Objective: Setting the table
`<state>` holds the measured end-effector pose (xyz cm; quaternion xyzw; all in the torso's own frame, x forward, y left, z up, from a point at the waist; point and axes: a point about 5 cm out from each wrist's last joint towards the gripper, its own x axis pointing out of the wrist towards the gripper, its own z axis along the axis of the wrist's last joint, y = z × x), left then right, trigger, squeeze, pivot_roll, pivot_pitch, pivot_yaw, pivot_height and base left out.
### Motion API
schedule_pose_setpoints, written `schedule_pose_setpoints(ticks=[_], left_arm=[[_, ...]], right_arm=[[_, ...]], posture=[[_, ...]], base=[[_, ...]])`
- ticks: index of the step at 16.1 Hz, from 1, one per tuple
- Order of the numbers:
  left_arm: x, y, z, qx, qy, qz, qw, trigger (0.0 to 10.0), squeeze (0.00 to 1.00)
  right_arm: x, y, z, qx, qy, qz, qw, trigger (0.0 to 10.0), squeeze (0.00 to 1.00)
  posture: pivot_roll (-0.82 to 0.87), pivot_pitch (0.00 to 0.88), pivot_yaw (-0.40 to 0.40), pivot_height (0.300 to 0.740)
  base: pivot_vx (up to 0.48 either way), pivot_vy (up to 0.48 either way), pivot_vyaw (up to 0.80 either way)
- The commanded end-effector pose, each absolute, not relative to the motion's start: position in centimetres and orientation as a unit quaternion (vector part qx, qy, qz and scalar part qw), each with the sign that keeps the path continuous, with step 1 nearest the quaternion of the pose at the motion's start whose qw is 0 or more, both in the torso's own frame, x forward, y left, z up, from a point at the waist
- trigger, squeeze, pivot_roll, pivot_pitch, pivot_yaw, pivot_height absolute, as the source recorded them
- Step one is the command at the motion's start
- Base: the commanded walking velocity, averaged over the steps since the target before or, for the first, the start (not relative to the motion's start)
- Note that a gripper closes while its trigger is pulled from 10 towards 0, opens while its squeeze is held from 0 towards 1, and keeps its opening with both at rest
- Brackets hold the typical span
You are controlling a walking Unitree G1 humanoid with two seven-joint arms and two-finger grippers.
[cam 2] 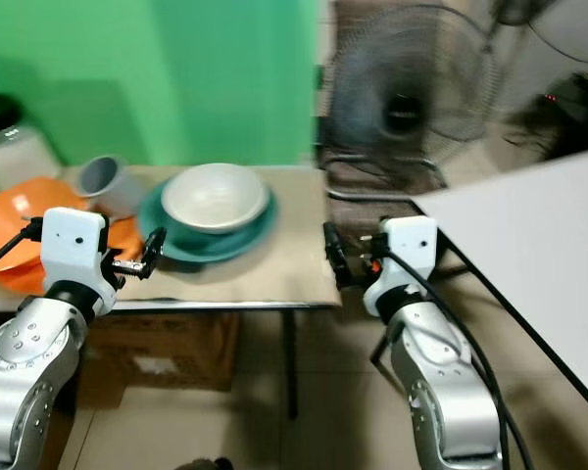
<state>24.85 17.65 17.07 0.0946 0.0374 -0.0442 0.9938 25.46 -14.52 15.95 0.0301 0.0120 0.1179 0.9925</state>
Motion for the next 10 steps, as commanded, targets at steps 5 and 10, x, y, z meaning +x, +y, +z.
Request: schedule_pose_setpoints(ticks=[5,10], left_arm=[[25.16,17.72,17.64,0.105,0.026,-0.054,0.993,10.0,0.31],[25.39,17.52,18.04,0.116,0.017,-0.062,0.991,10.0,0.27]], right_arm=[[25.62,-14.45,16.21,0.044,-0.003,0.107,0.993,10.0,0.0],[25.82,-14.65,16.25,0.061,0.003,0.101,0.993,10.0,0.0]], posture=[[-0.09,0.028,0.045,0.74],[-0.09,0.022,0.048,0.74]], base=[[0.248,0.0,0.32],[0.199,0.0,0.0]])
